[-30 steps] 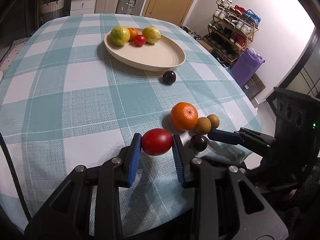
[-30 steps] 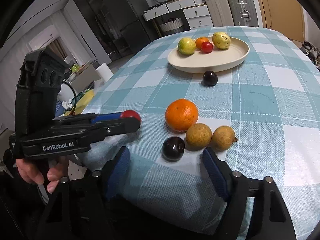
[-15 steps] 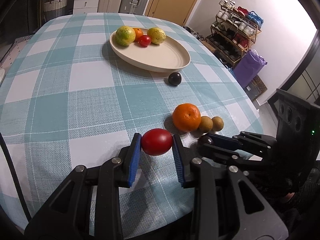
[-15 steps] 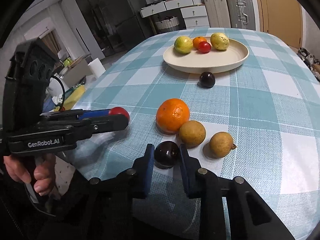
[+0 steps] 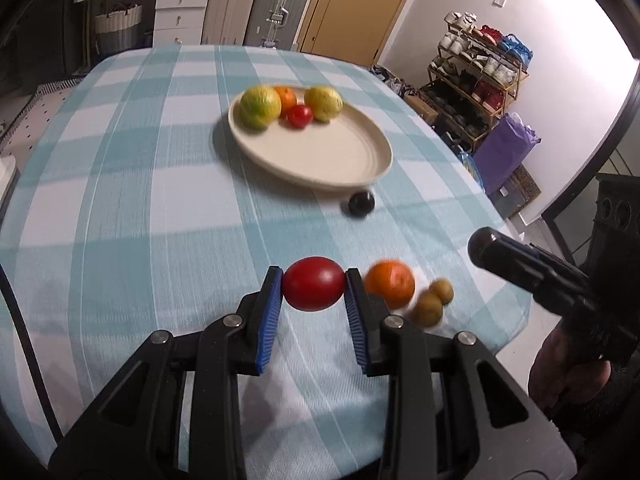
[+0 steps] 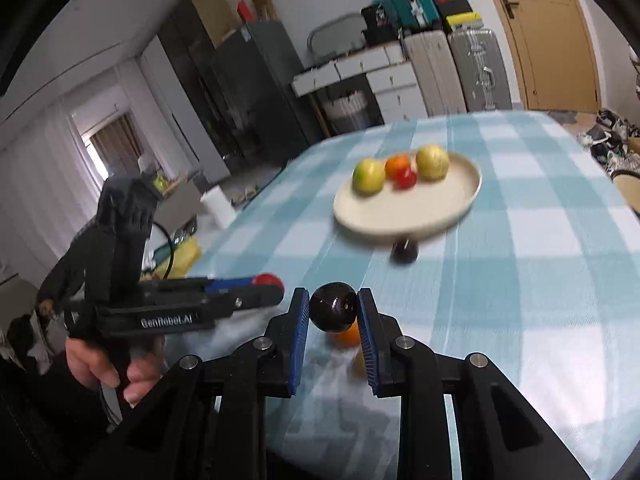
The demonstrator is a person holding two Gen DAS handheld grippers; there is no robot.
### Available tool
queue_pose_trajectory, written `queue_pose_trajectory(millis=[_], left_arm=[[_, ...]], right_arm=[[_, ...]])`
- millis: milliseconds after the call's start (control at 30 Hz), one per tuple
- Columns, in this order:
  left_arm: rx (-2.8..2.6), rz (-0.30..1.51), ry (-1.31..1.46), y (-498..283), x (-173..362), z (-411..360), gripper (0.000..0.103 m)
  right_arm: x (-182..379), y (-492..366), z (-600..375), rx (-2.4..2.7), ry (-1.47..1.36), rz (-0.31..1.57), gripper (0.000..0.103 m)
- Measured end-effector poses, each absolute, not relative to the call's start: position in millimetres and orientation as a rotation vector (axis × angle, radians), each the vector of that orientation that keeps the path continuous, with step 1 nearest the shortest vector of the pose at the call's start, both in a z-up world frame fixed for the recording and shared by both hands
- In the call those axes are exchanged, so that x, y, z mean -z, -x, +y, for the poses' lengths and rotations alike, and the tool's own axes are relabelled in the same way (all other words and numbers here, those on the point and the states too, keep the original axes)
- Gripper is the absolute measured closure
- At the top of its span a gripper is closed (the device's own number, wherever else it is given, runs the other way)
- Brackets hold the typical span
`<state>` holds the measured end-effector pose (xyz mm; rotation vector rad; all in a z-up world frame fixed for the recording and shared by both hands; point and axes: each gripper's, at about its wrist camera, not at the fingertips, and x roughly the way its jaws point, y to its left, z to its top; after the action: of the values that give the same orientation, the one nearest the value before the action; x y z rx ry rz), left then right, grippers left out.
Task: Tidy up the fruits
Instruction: 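Carry the tomato with the left tool onto the plate while the right tool drops the plum there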
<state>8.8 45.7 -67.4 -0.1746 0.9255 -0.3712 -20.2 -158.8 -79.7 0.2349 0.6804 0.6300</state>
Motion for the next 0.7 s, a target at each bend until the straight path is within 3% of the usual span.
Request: queue_pose_trajectory(millis=[300, 700], left_arm=[[0.366, 0.870, 0.187, -70, 37, 40, 0.075], [0.423, 0.899, 0.180, -145, 39, 2, 0.075]], right_arm=[[58, -37, -176, -0.609, -0.259, 0.642, 0.078], [80, -108, -191, -0.588, -0.329, 0.699, 0.078]])
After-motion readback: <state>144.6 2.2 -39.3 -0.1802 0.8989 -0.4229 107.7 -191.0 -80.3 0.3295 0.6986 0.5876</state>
